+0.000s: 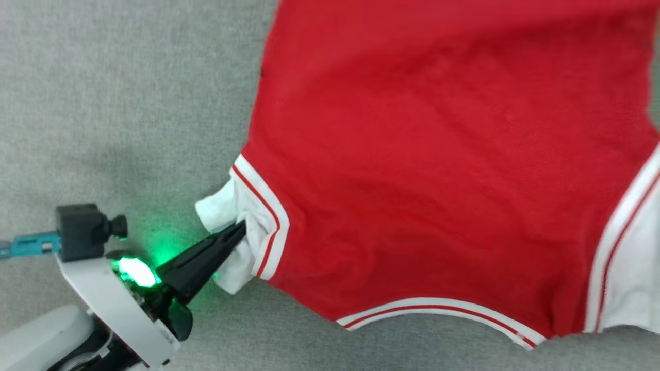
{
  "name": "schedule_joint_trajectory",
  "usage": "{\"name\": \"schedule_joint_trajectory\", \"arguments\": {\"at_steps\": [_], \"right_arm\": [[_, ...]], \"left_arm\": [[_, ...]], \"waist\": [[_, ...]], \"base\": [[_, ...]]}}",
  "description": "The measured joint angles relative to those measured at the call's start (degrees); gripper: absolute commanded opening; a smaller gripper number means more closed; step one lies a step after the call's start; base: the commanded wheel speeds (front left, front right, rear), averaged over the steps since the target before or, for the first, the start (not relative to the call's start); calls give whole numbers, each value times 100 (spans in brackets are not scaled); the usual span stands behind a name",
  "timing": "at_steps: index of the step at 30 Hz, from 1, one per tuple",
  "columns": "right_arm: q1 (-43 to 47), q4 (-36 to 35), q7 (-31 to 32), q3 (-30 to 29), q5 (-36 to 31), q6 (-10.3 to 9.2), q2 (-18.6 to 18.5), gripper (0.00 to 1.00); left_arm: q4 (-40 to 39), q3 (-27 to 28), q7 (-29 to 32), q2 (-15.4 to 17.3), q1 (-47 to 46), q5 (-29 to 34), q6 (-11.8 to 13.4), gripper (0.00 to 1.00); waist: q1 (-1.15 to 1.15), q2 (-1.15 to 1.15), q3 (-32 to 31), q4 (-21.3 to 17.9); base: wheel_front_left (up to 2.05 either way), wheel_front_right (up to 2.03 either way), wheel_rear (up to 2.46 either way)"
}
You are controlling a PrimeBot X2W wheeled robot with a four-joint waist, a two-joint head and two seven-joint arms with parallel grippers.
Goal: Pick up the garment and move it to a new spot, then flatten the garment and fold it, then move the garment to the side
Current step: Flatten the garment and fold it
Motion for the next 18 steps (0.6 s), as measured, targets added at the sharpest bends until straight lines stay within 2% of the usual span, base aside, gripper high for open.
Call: {"name": "schedule_joint_trajectory", "arguments": {"at_steps": [3,9,14,18], "right_arm": [[1052,-1096,566,-142,701,-1,-286,0],[3431,-2776,1143,-490,1571,-1,-328,0],[5101,-3741,1168,-461,1901,-1,-58,0],[6195,-4133,898,-147,1942,-1,230,0]], "left_arm": [[111,51,-37,53,114,-43,15,0],[266,188,-58,165,347,-127,22,0],[311,288,-69,204,457,-146,22,0],[334,327,-69,198,546,-138,22,0]], "waist": [[0,0,-240,-108],[0,0,-667,-394],[0,0,-939,-647],[0,0,-1100,-797]], "base": [[0,0,0],[0,0,0],[0,0,0],[0,0,0]]}}
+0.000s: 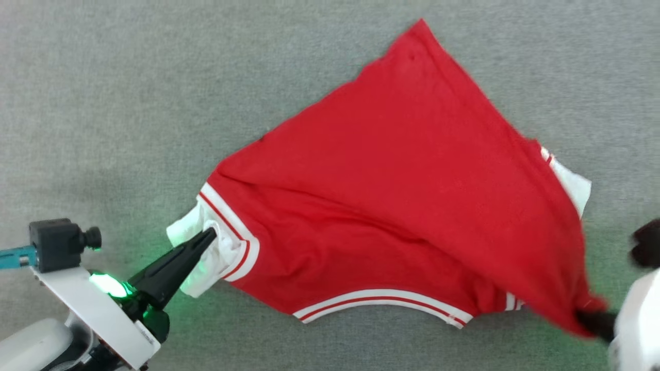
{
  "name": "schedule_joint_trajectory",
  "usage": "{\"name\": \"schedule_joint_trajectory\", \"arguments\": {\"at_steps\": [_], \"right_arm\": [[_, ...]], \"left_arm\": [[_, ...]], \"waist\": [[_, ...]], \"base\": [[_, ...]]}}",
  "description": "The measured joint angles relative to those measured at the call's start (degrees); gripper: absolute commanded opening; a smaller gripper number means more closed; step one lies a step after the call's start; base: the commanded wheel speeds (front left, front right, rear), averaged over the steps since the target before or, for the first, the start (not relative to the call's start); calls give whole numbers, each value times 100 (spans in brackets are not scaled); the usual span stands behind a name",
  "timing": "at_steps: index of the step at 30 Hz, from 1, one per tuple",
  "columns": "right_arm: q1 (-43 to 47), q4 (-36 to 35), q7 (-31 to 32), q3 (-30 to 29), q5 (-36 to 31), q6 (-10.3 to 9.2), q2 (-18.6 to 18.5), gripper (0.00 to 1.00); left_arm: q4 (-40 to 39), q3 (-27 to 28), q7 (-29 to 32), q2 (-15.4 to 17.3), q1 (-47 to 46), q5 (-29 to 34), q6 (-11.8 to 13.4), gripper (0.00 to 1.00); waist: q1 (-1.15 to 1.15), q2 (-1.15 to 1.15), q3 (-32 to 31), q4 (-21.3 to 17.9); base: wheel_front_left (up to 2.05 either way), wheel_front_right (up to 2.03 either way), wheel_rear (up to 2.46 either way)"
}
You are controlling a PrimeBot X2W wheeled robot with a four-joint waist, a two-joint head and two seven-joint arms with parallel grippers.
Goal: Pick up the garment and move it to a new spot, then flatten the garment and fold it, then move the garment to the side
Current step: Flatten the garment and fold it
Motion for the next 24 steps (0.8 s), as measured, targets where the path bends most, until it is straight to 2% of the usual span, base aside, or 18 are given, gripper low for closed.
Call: {"name": "schedule_joint_trajectory", "arguments": {"at_steps": [4,7,10,11,12,13,17,20,24], "right_arm": [[709,-5,-569,464,-21,0,205,0],[1118,191,-923,907,-78,0,220,0],[1150,325,-1474,1152,-246,0,168,0],[1132,366,-1704,1200,-294,1,164,16],[1101,399,-1918,1243,-326,1,145,74],[1044,410,-2139,1258,-342,1,140,100],[822,180,-2676,1293,-338,1,-90,100],[787,-247,-2581,1066,-397,0,-349,100],[326,-857,-2140,606,-268,0,-355,100]], "left_arm": [[1,-1,-2,-30,42,34,0,0],[49,-13,-8,-21,92,59,0,0],[-8,-29,-9,-21,92,74,0,0],[-45,-27,-8,-31,92,62,0,0],[-57,-22,-9,-27,90,51,0,0],[-56,-15,-8,-18,89,49,0,0],[-68,3,-19,-9,88,49,0,0],[-103,40,-19,-86,85,48,0,0],[-123,80,-20,-203,80,54,0,0]], "waist": [[0,0,-86,-84],[0,0,-83,-104],[0,0,-69,-128],[0,0,-60,-134],[0,0,-46,-139],[0,0,-32,-141],[0,0,14,-126],[0,0,37,-65],[0,0,88,48]], "base": [[0,0,0],[0,0,0],[0,0,0],[0,0,0],[0,0,0],[0,0,0],[0,0,0],[0,0,0],[0,0,0]]}}
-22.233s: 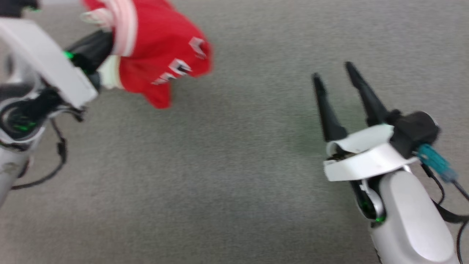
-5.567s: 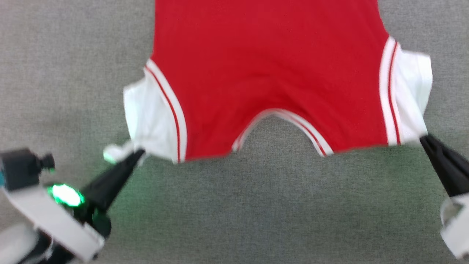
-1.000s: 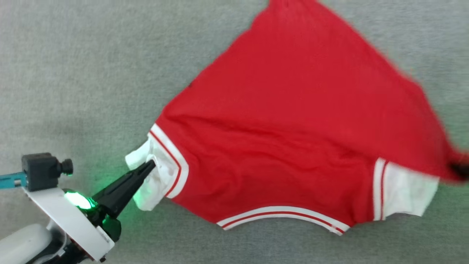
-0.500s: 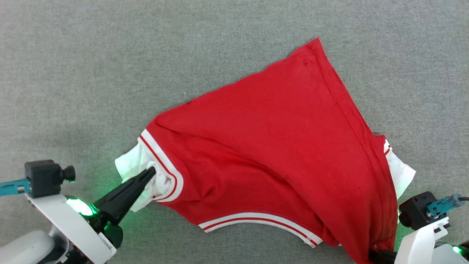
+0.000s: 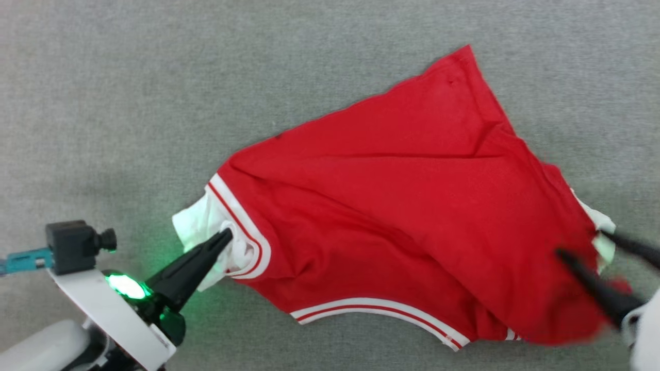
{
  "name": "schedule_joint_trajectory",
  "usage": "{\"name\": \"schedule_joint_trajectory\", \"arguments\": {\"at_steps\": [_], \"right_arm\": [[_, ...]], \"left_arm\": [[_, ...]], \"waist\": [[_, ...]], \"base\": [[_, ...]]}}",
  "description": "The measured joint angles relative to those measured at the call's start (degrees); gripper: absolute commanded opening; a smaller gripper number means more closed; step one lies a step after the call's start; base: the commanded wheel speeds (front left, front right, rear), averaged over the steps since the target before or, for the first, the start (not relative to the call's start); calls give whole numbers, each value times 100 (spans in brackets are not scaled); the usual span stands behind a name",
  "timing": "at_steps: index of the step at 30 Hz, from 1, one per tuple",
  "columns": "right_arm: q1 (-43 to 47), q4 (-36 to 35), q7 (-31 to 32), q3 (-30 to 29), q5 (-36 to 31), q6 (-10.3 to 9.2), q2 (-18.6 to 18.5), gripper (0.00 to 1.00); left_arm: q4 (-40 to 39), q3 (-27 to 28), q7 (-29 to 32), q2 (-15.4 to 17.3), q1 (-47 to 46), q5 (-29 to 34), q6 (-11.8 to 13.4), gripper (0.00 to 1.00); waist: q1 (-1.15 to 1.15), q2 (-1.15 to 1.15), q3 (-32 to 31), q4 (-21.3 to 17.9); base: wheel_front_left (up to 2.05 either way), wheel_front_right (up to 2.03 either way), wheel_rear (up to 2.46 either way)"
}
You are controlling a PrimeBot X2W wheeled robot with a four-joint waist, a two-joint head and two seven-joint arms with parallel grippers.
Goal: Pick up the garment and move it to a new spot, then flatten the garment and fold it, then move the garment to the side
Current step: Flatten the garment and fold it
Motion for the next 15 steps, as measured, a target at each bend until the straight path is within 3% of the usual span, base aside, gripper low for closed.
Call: {"name": "schedule_joint_trajectory", "arguments": {"at_steps": [4,8,11,15], "right_arm": [[-925,-135,564,-382,146,0,-25,100],[-2175,218,749,-428,75,0,-112,100],[-3011,817,504,55,-303,0,-409,100],[-3674,1886,176,738,-555,1,-450,100]], "left_arm": [[2,-64,3,-126,-12,51,0,0],[19,-88,10,-242,-124,58,0,0],[63,-123,46,-361,-248,98,0,0],[105,-115,46,-525,-425,127,0,0]], "waist": [[0,0,71,138],[0,0,147,314],[0,0,228,449],[0,0,340,647]], "base": [[0,0,0],[0,0,0],[0,0,0],[0,0,0]]}}
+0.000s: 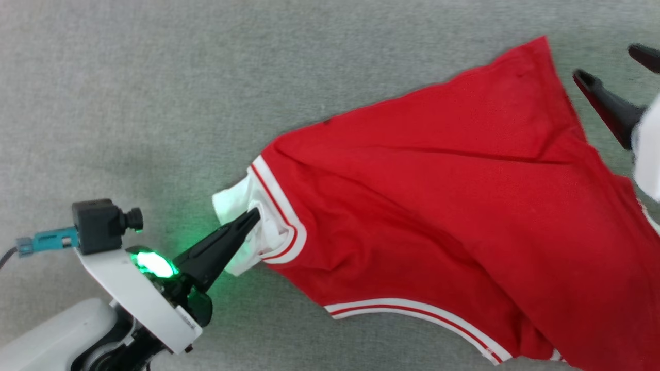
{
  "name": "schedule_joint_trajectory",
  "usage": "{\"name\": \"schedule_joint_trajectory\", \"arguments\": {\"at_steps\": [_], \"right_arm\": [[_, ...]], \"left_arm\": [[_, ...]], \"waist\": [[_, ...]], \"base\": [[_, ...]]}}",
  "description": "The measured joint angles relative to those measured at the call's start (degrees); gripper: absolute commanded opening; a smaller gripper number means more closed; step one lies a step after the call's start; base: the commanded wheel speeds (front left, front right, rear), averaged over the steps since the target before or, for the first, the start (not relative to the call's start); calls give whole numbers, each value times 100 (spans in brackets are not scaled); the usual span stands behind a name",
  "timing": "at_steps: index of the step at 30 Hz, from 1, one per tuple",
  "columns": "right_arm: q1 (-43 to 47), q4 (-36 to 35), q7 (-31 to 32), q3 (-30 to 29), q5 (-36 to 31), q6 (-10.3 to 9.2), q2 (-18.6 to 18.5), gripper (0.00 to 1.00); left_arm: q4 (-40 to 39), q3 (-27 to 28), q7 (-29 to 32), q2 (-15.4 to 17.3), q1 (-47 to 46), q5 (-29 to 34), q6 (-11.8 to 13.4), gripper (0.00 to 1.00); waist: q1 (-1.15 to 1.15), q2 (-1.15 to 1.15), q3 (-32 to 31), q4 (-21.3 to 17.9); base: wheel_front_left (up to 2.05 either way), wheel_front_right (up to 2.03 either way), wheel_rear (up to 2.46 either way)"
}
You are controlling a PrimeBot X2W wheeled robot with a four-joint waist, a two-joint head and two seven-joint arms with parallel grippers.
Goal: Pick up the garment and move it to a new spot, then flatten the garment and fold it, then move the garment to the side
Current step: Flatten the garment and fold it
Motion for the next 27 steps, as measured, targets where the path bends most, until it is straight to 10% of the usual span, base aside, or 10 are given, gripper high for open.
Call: {"name": "schedule_joint_trajectory", "arguments": {"at_steps": [10,12,13,27], "right_arm": [[-695,1844,-378,900,-78,-1,-293,100],[-770,1938,-350,1002,9,-3,-371,9],[-797,1973,-349,1016,52,-3,-388,0],[-924,2012,-1806,-789,-222,-1,303,0]], "left_arm": [[40,-43,-9,-263,-231,1,0,0],[57,-53,-18,-291,-252,1,0,0],[65,-51,-19,-310,-251,-22,0,0],[553,996,108,-54,-738,-664,0,0]], "waist": [[0,0,258,413],[0,0,293,471],[0,0,307,493],[0,0,43,321]], "base": [[0,0,0],[0,0,0],[0,0,0],[0,0,0]]}}
